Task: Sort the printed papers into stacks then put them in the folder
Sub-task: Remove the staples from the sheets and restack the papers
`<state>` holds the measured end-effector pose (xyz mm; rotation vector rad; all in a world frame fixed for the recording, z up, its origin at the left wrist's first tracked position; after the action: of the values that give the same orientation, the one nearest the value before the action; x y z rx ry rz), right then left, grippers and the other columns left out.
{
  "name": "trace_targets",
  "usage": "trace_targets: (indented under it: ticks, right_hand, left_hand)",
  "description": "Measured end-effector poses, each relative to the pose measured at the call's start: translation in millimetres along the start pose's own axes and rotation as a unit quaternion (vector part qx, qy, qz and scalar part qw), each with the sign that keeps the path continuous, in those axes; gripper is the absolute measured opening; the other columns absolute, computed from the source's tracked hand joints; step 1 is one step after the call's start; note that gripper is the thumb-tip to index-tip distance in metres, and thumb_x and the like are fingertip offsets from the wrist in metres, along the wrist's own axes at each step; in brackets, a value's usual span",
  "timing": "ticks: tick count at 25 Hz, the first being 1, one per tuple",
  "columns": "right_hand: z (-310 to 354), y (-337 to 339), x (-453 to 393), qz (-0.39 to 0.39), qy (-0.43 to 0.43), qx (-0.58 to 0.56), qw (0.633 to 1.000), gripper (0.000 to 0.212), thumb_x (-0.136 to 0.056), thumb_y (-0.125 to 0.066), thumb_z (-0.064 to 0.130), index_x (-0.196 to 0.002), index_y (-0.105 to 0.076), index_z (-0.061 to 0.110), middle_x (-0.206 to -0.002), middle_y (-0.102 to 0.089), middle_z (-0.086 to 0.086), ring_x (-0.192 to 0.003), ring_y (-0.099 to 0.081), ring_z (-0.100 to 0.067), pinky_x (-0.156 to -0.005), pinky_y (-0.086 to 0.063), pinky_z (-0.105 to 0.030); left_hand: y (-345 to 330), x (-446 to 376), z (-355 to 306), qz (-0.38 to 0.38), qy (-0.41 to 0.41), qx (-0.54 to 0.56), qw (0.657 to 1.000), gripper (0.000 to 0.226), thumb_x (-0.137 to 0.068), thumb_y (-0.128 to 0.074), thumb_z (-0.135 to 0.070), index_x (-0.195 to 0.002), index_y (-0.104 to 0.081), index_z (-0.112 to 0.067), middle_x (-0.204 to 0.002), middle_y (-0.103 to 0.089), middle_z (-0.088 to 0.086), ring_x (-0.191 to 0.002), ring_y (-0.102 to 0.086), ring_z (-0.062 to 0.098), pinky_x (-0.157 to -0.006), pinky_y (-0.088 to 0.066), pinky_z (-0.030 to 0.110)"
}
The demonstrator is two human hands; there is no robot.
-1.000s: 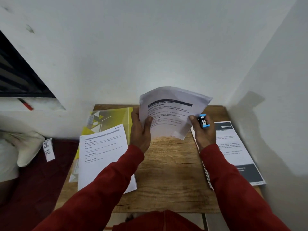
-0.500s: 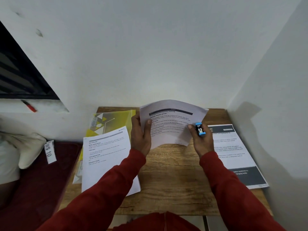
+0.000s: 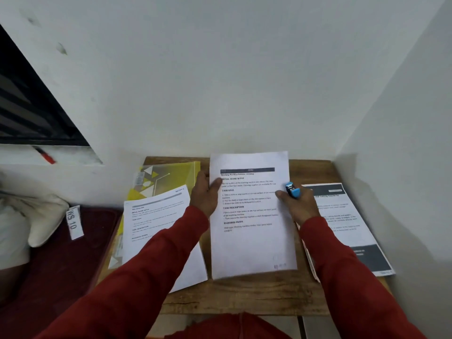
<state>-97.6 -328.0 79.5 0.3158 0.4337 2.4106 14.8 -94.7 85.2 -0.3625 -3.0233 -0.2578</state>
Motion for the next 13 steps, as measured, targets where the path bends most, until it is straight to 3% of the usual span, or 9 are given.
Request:
trace_targets:
  ticks: [3, 5, 8, 13]
  right_hand:
    - [-34.2, -11.6, -2.6, 0.078, -0.107, 0.086, 0.987, 0.025, -0.077, -0.077, 0.02, -0.098, -0.071, 0.008, -0.101, -0.072, -0.012, -0.098, -0.066, -0.031, -0.091, -0.052, -0.043]
    - [-48.4, -19.3, 4.1, 0.09, -0.123, 0.15, 0.977, 0.033, -0.081, -0.075, 0.018, -0.109, -0.068, 0.003, -0.111, -0.069, -0.018, -0.106, -0.063, -0.035, -0.094, -0.05, -0.038]
    - [-57.0, -25.2, 13.3, 0.097, -0.139, 0.205, 0.964, 0.041, -0.086, -0.071, 0.019, -0.122, -0.061, 0.002, -0.123, -0.063, -0.017, -0.116, -0.057, -0.035, -0.093, -0.042, -0.03]
    - [-68.9, -27.2, 19.5, 0.1, -0.156, 0.209, 0.96, 0.041, -0.086, -0.07, 0.018, -0.124, -0.059, 0.003, -0.126, -0.061, -0.017, -0.117, -0.055, -0.034, -0.093, -0.041, -0.03]
  left_hand:
    - [-7.1, 3.2, 44.3, 0.041, 0.107, -0.047, 0.992, 0.028, -0.096, -0.056, -0.013, -0.122, -0.049, -0.012, -0.114, -0.065, 0.005, -0.101, -0.064, 0.026, -0.093, -0.051, 0.041]
    - [-11.4, 8.0, 73.0, 0.062, 0.151, -0.079, 0.983, 0.035, -0.094, -0.058, -0.014, -0.128, -0.049, -0.014, -0.123, -0.065, 0.009, -0.107, -0.064, 0.029, -0.097, -0.05, 0.047]
    - [-14.6, 12.3, 92.0, 0.066, 0.162, -0.114, 0.978, 0.039, -0.091, -0.061, -0.018, -0.128, -0.05, -0.021, -0.121, -0.066, 0.005, -0.107, -0.064, 0.027, -0.097, -0.05, 0.045]
    - [-12.4, 14.6, 91.5, 0.056, 0.146, -0.134, 0.979, 0.025, -0.092, -0.06, -0.01, -0.117, -0.057, -0.012, -0.106, -0.066, 0.001, -0.097, -0.063, 0.021, -0.087, -0.047, 0.027]
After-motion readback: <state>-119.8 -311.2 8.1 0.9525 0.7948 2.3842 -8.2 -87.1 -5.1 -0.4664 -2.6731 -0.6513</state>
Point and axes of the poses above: each hand's wrist, its own x-axis away from the middle knuckle, its own y-axis out of the back of the hand, z = x × y, the point moved 3 cm from there along -x, towards the middle knuckle
